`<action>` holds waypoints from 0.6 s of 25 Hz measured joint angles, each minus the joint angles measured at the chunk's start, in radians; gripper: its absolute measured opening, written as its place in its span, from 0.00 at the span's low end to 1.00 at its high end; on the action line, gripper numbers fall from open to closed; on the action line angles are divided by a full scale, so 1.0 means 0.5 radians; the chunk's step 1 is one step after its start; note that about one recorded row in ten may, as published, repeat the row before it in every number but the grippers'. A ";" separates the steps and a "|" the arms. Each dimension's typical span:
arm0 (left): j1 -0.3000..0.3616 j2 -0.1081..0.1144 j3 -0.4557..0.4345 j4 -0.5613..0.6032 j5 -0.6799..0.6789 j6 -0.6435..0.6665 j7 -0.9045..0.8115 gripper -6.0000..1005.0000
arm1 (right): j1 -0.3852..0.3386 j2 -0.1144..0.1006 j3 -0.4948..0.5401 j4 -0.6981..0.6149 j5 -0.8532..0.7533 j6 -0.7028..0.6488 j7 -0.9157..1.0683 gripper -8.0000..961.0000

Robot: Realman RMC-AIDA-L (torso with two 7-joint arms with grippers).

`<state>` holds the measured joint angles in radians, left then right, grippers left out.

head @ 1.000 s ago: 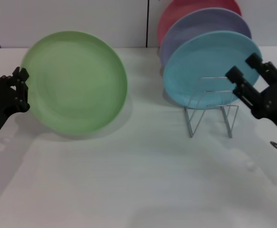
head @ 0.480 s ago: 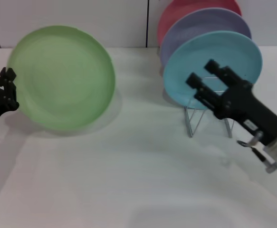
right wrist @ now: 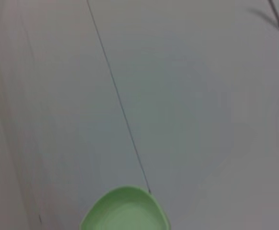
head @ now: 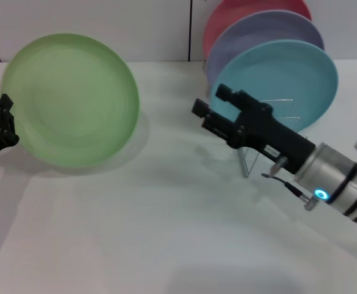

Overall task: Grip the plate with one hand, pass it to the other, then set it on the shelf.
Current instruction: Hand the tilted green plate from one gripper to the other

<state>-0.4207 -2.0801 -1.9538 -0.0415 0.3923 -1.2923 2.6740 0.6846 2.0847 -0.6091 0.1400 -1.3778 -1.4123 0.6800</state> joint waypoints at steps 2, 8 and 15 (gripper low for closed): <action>-0.002 0.000 0.008 0.006 0.000 -0.006 0.000 0.04 | 0.048 0.000 0.005 0.028 -0.002 0.076 0.010 0.76; -0.005 0.000 0.019 0.010 0.019 -0.018 0.000 0.04 | 0.199 0.004 0.004 0.068 -0.009 0.283 0.143 0.76; -0.018 0.000 0.091 0.005 0.032 -0.020 0.013 0.04 | 0.266 0.008 0.019 0.074 -0.059 0.405 0.217 0.76</action>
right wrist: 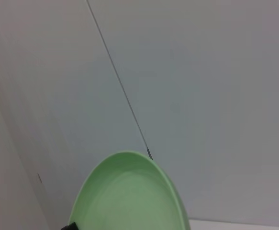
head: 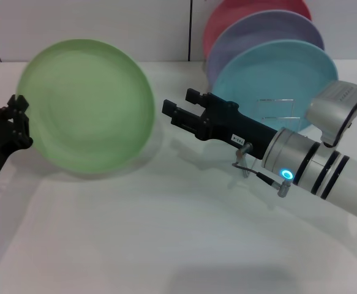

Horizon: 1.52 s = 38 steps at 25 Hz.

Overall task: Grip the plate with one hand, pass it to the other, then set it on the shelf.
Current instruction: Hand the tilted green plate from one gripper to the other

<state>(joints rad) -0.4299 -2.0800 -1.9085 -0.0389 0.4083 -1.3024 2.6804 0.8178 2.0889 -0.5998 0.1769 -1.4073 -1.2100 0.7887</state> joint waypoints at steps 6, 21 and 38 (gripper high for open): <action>-0.012 0.000 0.099 -0.025 0.000 0.012 0.007 0.04 | 0.039 0.001 -0.002 0.010 -0.002 0.054 0.052 0.76; -0.018 0.000 0.097 -0.026 -0.019 0.051 0.013 0.04 | 0.078 0.007 0.003 0.044 -0.002 0.132 0.117 0.75; -0.029 0.000 0.065 -0.027 -0.037 0.117 0.020 0.04 | 0.170 0.007 0.025 0.087 -0.002 0.249 0.146 0.56</action>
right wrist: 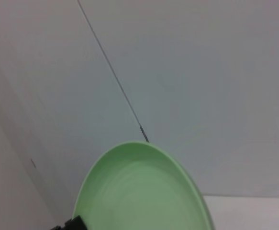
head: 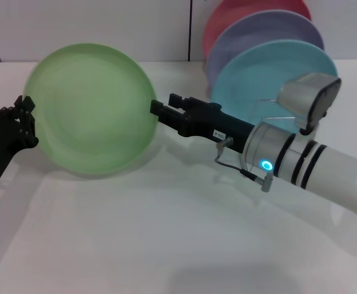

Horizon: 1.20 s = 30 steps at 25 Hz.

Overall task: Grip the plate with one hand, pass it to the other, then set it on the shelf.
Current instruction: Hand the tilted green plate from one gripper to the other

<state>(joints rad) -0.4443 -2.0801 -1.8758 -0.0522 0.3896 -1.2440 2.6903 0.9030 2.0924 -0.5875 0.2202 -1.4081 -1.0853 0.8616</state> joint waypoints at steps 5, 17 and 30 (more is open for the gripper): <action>-0.018 0.000 -0.001 0.000 -0.031 0.067 0.001 0.04 | 0.057 0.000 0.002 0.038 0.000 0.077 0.003 0.56; -0.018 0.000 -0.001 -0.036 -0.078 0.095 0.046 0.04 | 0.111 0.000 0.051 0.041 0.000 0.221 0.026 0.56; -0.029 0.000 0.002 -0.050 -0.079 0.100 0.128 0.04 | 0.199 0.000 0.122 0.063 0.000 0.320 0.026 0.56</action>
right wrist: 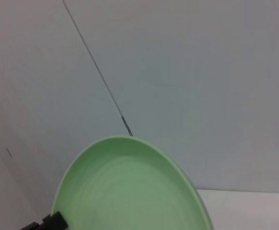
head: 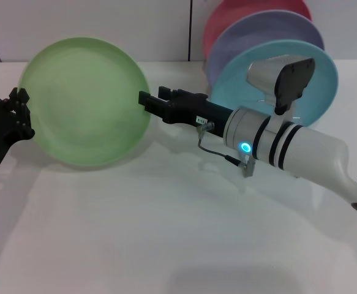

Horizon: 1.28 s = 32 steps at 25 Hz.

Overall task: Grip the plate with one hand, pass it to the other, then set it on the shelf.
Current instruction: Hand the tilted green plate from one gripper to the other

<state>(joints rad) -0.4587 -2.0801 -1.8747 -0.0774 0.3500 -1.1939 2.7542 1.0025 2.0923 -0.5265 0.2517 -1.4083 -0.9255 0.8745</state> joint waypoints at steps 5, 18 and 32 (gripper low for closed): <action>-0.004 0.000 -0.003 -0.009 -0.001 0.012 0.004 0.04 | 0.002 0.000 0.038 0.013 -0.017 0.018 0.000 0.56; -0.014 0.000 0.043 -0.029 0.015 -0.008 0.048 0.04 | -0.025 0.000 0.037 0.024 -0.018 0.011 -0.015 0.45; -0.032 0.000 0.062 -0.029 0.013 -0.008 0.053 0.04 | -0.026 0.000 0.077 0.037 -0.018 0.025 -0.014 0.38</action>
<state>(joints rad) -0.4746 -2.0800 -1.8438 -0.0921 0.3565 -1.1980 2.7807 0.9893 2.0923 -0.4882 0.2700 -1.4174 -0.9129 0.8673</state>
